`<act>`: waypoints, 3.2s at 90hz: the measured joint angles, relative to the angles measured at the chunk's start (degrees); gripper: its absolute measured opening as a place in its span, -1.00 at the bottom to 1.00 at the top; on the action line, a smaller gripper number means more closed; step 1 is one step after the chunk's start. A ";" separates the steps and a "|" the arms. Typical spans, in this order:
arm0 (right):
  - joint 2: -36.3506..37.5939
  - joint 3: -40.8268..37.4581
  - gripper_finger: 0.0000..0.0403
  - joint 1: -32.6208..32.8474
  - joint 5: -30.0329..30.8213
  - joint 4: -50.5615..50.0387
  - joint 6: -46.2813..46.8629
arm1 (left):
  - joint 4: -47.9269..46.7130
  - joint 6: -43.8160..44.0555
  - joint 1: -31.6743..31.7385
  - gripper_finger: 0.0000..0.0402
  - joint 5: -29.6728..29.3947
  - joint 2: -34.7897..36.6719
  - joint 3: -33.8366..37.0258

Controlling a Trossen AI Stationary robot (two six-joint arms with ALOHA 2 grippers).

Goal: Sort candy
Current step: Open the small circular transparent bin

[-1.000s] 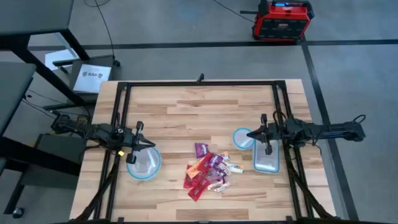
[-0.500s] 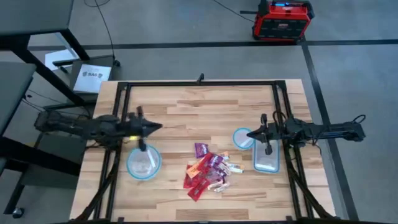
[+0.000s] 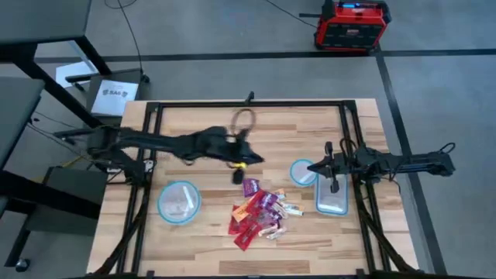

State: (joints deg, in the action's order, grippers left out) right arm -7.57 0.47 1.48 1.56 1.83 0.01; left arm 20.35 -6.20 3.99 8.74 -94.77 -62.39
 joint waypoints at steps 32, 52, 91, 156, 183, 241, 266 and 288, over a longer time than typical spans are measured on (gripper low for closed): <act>0.00 0.00 -1.00 0.01 -0.02 -0.28 0.00 | 9.59 3.15 -0.57 -1.00 0.19 -5.65 -2.12; -0.01 0.00 -1.00 0.00 -0.01 -0.26 0.00 | 11.05 3.29 -0.74 -1.00 0.19 -5.73 -2.10; -0.21 0.49 -1.00 -0.07 0.03 -1.19 10.06 | 12.76 5.35 -0.92 -1.00 2.17 -21.38 -15.82; -11.32 18.19 -1.00 0.09 -0.15 -34.65 37.75 | -33.26 -10.32 0.20 -1.00 2.89 -18.97 -23.57; -12.04 18.45 -1.00 2.30 -3.09 -44.94 48.43 | -25.16 -9.18 1.11 -1.00 4.98 -18.86 -19.12; -32.24 13.86 -1.00 3.26 3.21 -13.58 42.43 | -22.59 -2.71 0.52 -1.00 3.53 -16.24 -14.19; -44.19 13.88 -1.00 3.26 6.08 0.84 38.16 | -30.87 -6.62 -0.18 -1.00 -2.66 -6.50 -14.21; -49.81 13.92 -1.00 5.62 9.29 9.83 34.72 | -17.83 -4.24 -0.11 -1.00 1.38 -9.21 -14.25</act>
State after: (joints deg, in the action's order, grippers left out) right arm -57.38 14.39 7.10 10.85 11.65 34.73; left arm 2.52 -10.44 3.88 10.12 -103.97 -76.64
